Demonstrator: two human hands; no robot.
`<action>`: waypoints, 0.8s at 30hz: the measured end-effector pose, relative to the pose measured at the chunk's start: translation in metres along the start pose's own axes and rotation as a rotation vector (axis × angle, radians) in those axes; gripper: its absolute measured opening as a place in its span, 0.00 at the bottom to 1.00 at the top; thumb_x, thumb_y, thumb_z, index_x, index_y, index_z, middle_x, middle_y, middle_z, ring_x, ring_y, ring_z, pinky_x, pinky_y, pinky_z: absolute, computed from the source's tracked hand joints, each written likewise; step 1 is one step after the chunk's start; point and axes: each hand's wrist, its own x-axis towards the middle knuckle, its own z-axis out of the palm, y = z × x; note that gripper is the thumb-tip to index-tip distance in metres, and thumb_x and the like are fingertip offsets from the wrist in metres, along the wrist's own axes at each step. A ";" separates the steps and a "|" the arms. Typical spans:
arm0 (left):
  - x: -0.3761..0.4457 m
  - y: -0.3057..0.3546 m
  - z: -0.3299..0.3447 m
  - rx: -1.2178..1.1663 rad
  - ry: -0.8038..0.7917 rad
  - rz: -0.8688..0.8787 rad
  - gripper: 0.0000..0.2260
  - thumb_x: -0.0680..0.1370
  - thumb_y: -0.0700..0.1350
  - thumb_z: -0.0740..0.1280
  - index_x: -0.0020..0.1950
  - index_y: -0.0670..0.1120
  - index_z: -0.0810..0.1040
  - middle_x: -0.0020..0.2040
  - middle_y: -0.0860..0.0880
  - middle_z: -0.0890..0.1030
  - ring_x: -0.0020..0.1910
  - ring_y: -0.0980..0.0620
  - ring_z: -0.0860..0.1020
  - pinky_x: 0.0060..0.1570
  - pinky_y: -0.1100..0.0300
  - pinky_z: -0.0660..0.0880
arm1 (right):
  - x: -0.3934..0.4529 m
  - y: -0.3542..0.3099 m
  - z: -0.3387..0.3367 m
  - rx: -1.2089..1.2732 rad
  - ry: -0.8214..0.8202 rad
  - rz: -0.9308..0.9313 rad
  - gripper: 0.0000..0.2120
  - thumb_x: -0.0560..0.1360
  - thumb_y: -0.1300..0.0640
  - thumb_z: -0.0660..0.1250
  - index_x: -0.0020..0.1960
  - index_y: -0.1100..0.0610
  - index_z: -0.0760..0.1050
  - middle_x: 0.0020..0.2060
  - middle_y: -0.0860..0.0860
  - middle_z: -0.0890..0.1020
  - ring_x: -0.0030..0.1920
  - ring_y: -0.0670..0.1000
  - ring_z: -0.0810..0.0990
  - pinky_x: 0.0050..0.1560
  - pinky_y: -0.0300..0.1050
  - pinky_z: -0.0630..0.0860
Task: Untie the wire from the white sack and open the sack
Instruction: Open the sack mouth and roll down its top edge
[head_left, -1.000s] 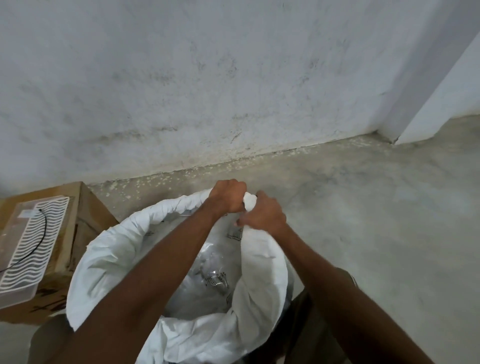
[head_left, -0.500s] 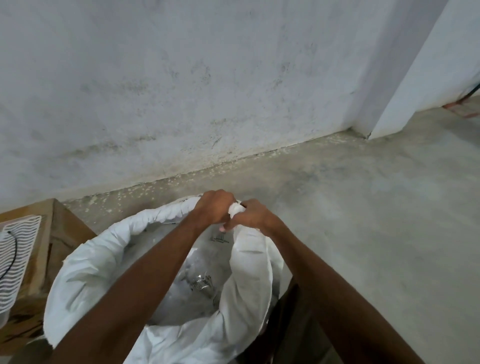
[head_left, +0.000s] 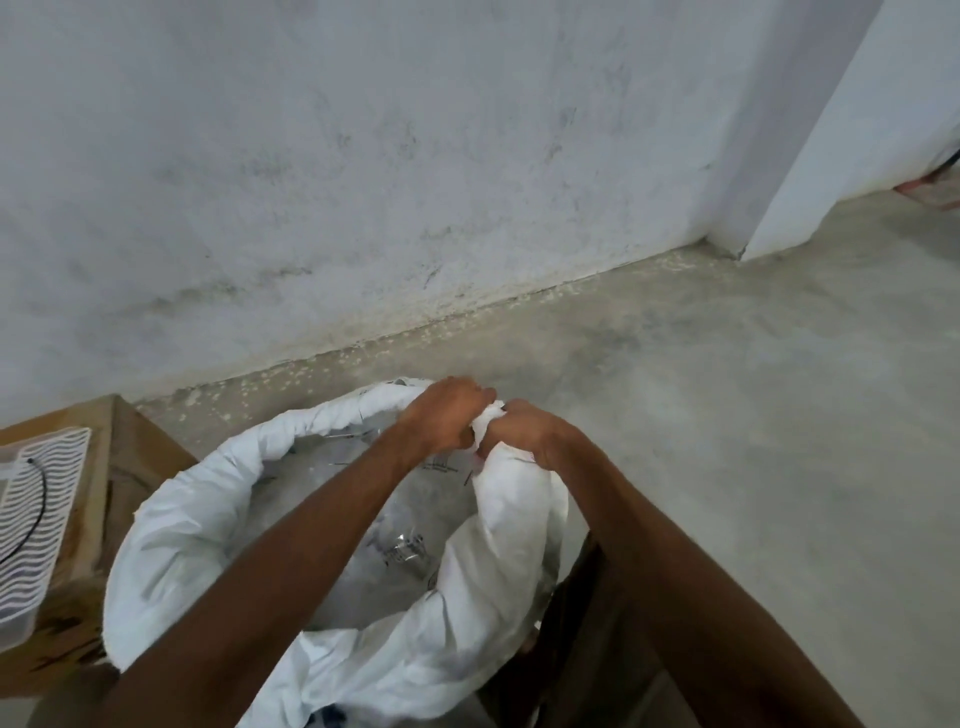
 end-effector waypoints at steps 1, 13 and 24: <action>0.005 0.006 -0.007 0.036 -0.057 -0.064 0.12 0.67 0.46 0.71 0.49 0.47 0.78 0.46 0.46 0.83 0.46 0.44 0.81 0.41 0.54 0.74 | -0.002 0.001 0.003 -0.031 0.037 0.006 0.15 0.66 0.58 0.79 0.52 0.59 0.83 0.48 0.54 0.83 0.46 0.51 0.82 0.45 0.40 0.77; 0.016 0.016 -0.011 0.015 0.002 0.113 0.27 0.63 0.49 0.76 0.59 0.49 0.72 0.50 0.49 0.75 0.49 0.50 0.72 0.47 0.54 0.70 | -0.030 0.024 0.006 0.151 0.328 0.057 0.20 0.69 0.58 0.76 0.57 0.62 0.75 0.54 0.57 0.80 0.52 0.56 0.82 0.49 0.47 0.80; 0.028 0.026 -0.022 0.084 -0.383 -0.156 0.11 0.69 0.49 0.74 0.46 0.50 0.75 0.50 0.47 0.83 0.49 0.45 0.83 0.45 0.52 0.78 | -0.056 0.026 0.033 0.016 0.412 0.033 0.27 0.64 0.50 0.78 0.59 0.57 0.76 0.54 0.52 0.81 0.54 0.54 0.82 0.47 0.42 0.75</action>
